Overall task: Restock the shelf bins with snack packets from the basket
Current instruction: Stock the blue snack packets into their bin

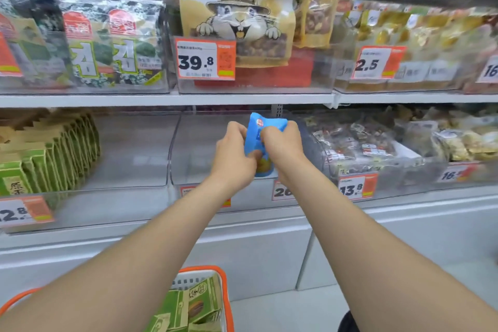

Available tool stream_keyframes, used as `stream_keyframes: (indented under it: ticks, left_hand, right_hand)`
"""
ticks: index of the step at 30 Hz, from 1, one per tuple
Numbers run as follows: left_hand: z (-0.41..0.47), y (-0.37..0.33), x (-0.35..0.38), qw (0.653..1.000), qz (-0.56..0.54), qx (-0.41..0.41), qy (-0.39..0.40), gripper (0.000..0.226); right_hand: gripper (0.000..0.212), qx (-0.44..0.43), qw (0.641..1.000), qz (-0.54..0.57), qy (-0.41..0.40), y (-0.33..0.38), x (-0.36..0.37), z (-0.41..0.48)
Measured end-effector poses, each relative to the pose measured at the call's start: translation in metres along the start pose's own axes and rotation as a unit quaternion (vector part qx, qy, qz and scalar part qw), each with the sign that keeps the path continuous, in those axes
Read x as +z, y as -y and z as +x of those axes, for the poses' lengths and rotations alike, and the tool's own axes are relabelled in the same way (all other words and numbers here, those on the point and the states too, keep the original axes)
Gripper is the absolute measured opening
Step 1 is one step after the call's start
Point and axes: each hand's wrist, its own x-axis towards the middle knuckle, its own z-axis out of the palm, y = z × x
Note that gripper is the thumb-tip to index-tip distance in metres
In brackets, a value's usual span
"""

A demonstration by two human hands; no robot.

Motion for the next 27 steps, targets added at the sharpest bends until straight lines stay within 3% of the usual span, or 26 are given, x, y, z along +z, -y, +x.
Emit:
stream_keyframes:
  ticks: [5, 10, 12, 16, 20, 22, 27]
  left_hand:
    - [0.027, 0.023, 0.030, 0.998, 0.062, 0.014, 0.032, 0.029]
    - [0.044, 0.051, 0.035, 0.957, 0.279, -0.012, 0.080, 0.040]
    - [0.047, 0.055, 0.036, 0.952, 0.283, -0.040, 0.114, 0.027]
    - [0.053, 0.055, 0.041, 0.940, 0.274, -0.071, 0.189, 0.039]
    - [0.057, 0.060, 0.043, 0.930, 0.275, -0.111, 0.217, 0.054]
    - [0.059, 0.064, 0.044, 0.925, 0.277, -0.115, 0.232, 0.048]
    - [0.063, 0.067, 0.043, 0.920, 0.272, -0.124, 0.255, 0.040]
  right_hand:
    - [0.095, -0.095, 0.988, -0.095, 0.076, -0.027, -0.028, 0.036]
    - [0.066, -0.141, 0.950, -0.275, 0.052, -0.042, -0.025, 0.074]
    - [0.064, -0.116, 0.941, -0.315, 0.050, -0.047, -0.021, 0.090]
    - [0.063, -0.099, 0.920, -0.375, 0.054, -0.052, -0.022, 0.114]
    - [0.061, -0.116, 0.893, -0.432, 0.050, -0.059, -0.021, 0.131]
    - [0.065, -0.159, 0.854, -0.494, 0.028, -0.058, -0.019, 0.133]
    - [0.074, -0.281, 0.701, -0.648, -0.103, -0.060, -0.008, 0.128]
